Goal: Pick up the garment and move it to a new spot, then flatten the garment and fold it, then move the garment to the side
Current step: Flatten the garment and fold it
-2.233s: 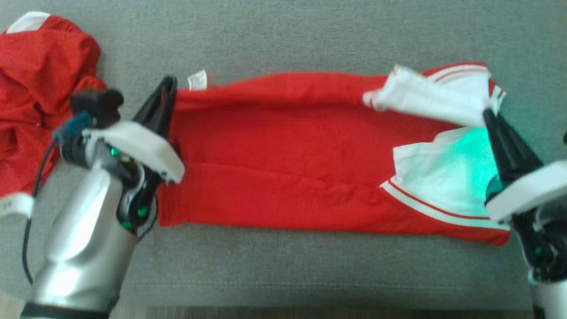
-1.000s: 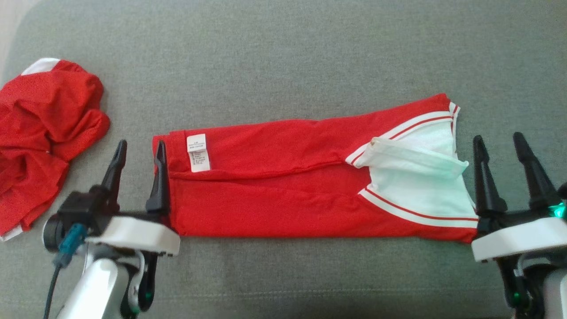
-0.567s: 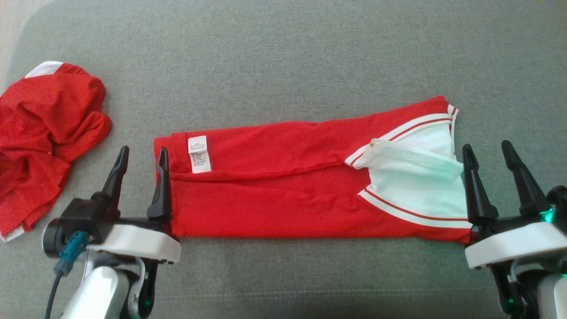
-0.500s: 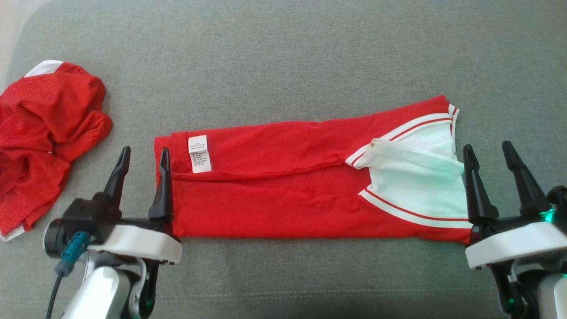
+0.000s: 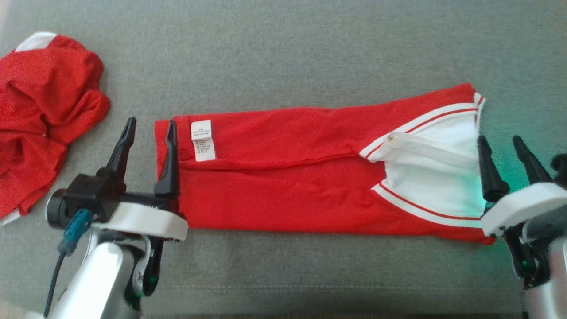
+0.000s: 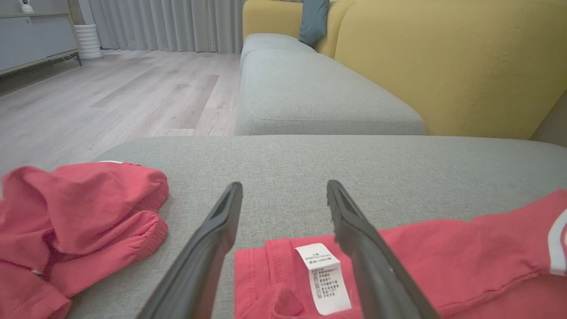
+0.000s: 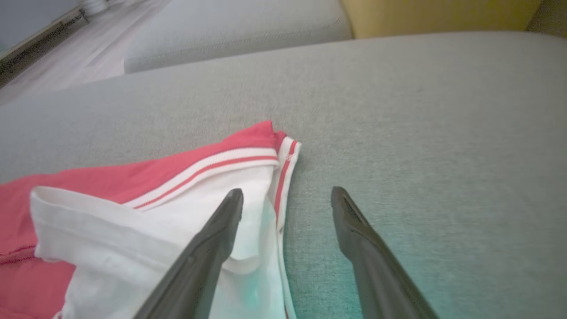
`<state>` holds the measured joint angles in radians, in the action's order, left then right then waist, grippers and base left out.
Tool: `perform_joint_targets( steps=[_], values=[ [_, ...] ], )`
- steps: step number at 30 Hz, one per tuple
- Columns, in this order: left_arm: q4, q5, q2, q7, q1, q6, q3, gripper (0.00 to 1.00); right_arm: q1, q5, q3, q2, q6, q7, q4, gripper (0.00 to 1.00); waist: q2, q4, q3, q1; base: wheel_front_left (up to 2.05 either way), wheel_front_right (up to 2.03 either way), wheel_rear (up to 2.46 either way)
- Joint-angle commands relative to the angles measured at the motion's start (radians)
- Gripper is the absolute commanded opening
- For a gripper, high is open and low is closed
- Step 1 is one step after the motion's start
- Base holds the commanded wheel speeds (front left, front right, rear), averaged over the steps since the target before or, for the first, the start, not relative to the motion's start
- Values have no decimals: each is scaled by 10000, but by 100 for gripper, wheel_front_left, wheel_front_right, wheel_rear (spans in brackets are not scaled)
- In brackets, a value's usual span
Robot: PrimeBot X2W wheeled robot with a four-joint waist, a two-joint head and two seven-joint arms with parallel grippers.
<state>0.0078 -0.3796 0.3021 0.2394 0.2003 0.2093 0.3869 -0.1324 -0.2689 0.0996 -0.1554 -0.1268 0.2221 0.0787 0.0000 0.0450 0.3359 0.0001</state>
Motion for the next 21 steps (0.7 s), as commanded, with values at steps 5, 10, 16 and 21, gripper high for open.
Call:
perform_joint_targets(
  steps=[5,10,16,21],
  values=[
    [-93,119,104,113,633,-96,-291,100,-223,-302,-570,-264,-39,655,294,100,0,232,313,-1,0,0,0],
    [34,152,36,158,781,-150,-304,100,386,-729,-811,-87,-39,1624,86,100,0,360,354,-1,0,0,0],
    [89,168,-37,192,786,-144,-386,100,759,-936,-833,88,-39,2281,-599,0,0,332,349,-1,0,0,0],
    [125,185,-78,207,757,-158,-442,100,686,-1068,-442,-77,-39,2006,-1051,0,0,274,249,-1,0,0,0]
  ],
)
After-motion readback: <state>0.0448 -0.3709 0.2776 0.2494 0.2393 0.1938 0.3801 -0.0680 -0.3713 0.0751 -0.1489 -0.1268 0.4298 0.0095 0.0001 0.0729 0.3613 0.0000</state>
